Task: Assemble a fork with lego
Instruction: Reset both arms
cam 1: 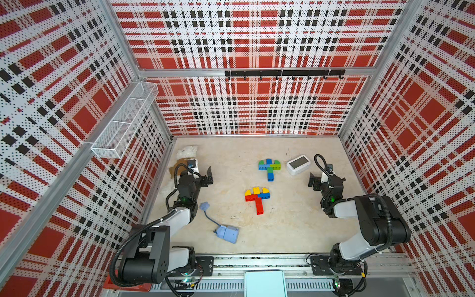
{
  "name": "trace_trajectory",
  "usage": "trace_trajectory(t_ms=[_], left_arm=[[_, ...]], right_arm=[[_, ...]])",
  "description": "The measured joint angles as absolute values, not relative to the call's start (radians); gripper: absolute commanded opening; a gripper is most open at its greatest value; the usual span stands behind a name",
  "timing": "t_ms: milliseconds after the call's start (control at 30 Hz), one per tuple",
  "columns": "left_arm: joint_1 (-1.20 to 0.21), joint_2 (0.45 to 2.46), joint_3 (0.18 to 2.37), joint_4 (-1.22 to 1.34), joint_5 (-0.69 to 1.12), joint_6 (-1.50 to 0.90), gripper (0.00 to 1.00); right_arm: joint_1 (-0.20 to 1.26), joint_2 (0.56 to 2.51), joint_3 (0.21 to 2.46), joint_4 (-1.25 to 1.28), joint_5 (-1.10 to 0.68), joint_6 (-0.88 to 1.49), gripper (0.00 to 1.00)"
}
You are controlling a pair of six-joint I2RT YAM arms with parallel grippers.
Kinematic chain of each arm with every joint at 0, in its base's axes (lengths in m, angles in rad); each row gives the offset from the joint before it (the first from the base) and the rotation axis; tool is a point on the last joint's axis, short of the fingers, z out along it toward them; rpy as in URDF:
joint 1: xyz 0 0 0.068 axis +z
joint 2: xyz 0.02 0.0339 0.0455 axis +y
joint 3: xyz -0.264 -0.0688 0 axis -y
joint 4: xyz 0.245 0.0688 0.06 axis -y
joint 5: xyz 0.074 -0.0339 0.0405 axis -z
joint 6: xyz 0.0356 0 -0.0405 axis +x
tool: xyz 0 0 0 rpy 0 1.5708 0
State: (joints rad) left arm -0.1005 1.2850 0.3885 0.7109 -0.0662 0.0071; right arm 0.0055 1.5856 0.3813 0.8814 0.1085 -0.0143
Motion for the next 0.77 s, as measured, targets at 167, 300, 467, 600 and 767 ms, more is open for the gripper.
trace_trajectory(t_ms=[167, 300, 467, 600, 767], left_arm=[[-0.035, 1.426, 0.380, 0.775, -0.044, 0.010, 1.00], [-0.012, 1.539, 0.422, 0.769, -0.027, 0.026, 0.99], [-0.028, 1.567, 0.389, 0.870, -0.038, 0.016, 0.99], [-0.032, 1.570, 0.389, 0.903, -0.072, 0.012, 0.99], [-0.056, 1.570, 0.389, 0.918, -0.115, 0.016, 0.99]], right_arm=[[0.005, 1.586, 0.381, 0.888, 0.097, -0.014, 1.00], [0.006, 1.586, 0.381, 0.888, 0.094, -0.015, 1.00], [0.006, 1.586, 0.381, 0.888, 0.089, -0.015, 1.00], [0.006, 1.586, 0.382, 0.884, 0.073, -0.018, 1.00], [0.007, 1.587, 0.388, 0.880, 0.062, -0.022, 1.00]])
